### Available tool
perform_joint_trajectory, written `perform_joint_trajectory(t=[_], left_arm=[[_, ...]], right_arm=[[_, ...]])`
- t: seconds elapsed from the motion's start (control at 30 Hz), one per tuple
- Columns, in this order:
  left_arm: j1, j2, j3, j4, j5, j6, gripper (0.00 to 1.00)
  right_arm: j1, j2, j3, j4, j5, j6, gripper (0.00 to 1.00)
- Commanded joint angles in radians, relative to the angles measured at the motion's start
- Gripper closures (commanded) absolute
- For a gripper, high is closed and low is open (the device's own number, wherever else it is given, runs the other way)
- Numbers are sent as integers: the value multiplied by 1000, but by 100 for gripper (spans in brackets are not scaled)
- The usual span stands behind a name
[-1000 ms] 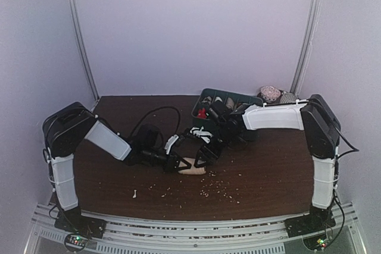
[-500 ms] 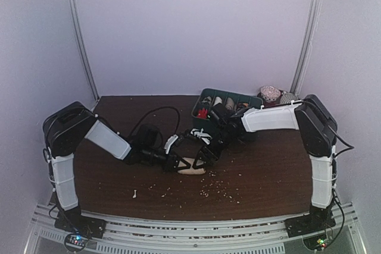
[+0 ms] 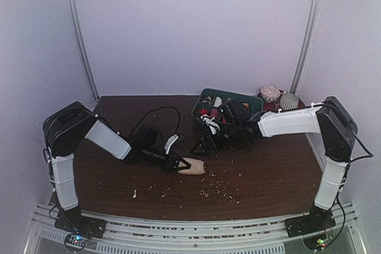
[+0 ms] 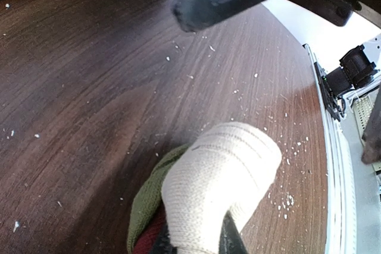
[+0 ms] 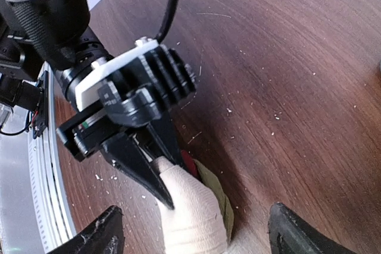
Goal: Roll the socks
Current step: Pick up the pair of socks from the center of the board.
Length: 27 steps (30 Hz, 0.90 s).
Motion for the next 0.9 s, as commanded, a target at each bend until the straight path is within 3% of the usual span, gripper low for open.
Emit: perform_joint_trajectory(t=[0.0, 0.5, 0.87], left_arm=[[16, 159, -96, -471, -219, 44, 100], [20, 161, -93, -472, -218, 50, 100], [20, 170, -90, -477, -220, 55, 100]], right_arm=[[-4, 68, 23, -20, -33, 73, 16], [-32, 187, 47, -61, -70, 37, 16], [-7, 184, -65, 22, -239, 81, 24]])
